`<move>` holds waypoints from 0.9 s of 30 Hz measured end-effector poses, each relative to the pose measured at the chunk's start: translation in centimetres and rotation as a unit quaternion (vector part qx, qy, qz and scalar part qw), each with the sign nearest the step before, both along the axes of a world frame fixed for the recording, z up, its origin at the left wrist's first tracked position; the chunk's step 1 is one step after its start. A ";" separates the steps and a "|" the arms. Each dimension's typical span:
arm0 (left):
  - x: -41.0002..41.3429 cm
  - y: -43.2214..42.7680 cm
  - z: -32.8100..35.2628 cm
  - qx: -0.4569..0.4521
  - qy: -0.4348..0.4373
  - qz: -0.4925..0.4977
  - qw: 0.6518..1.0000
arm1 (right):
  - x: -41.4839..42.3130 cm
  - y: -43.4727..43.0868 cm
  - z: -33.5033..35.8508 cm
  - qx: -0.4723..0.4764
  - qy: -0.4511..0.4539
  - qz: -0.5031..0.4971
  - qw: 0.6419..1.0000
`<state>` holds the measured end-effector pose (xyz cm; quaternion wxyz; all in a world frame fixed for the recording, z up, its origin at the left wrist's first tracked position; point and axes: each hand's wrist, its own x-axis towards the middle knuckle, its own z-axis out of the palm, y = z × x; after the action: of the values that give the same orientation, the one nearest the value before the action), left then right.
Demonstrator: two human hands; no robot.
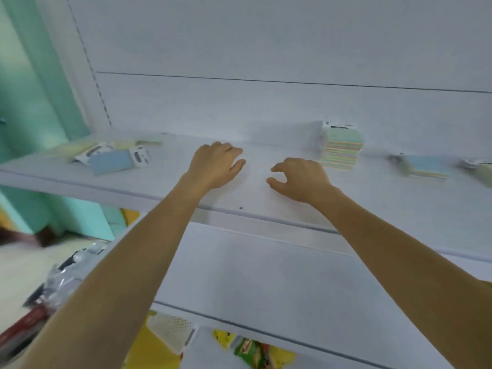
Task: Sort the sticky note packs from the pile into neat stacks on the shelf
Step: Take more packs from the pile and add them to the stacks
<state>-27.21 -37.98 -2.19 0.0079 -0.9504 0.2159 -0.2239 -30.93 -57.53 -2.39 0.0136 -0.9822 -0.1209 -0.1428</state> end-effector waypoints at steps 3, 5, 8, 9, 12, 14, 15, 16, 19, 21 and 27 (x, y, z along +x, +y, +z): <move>0.9 6.5 -0.1 -0.008 0.002 0.055 0.998 | 2.6 5.9 0.2 -0.015 0.021 0.042 0.999; 1.9 10.3 0.0 -0.025 0.004 0.085 0.996 | 4.7 9.2 0.4 -0.016 0.027 0.065 0.997; 3.9 15.1 0.3 -0.058 0.012 0.127 0.990 | 8.5 13.6 0.4 0.000 0.032 0.095 0.995; 4.7 16.6 0.3 -0.060 0.015 0.140 0.988 | 9.9 14.9 0.3 0.006 0.035 0.101 0.994; 7.4 20.9 0.3 -0.069 0.016 0.176 0.982 | 14.7 18.9 -0.3 0.035 0.039 0.113 0.992; 8.8 23.8 0.3 -0.116 0.027 0.199 0.973 | 18.0 21.6 -0.3 0.080 0.061 0.115 0.988; 9.3 25.3 0.2 -0.146 0.032 0.205 0.967 | 19.6 23.0 -0.3 0.111 0.076 0.113 0.984; 9.9 26.8 0.1 -0.177 0.032 0.209 0.961 | 21.2 24.2 -0.4 0.143 0.087 0.111 0.980; 11.4 30.9 -0.2 -0.241 0.020 0.212 0.947 | 25.1 27.4 -0.9 0.235 0.109 0.097 0.961; 12.4 33.2 -0.4 -0.234 0.030 0.227 0.945 | 26.9 28.9 -1.3 0.281 0.110 0.077 0.950; 16.4 38.0 -1.1 -0.178 0.121 0.247 0.945 | 29.6 31.5 -3.5 0.280 0.115 -0.074 0.950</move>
<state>-10.81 0.02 -3.27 -0.1325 -0.9797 -0.0698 -0.1333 -1.36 -26.04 -5.89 0.2910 -0.9550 -0.0007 -0.0575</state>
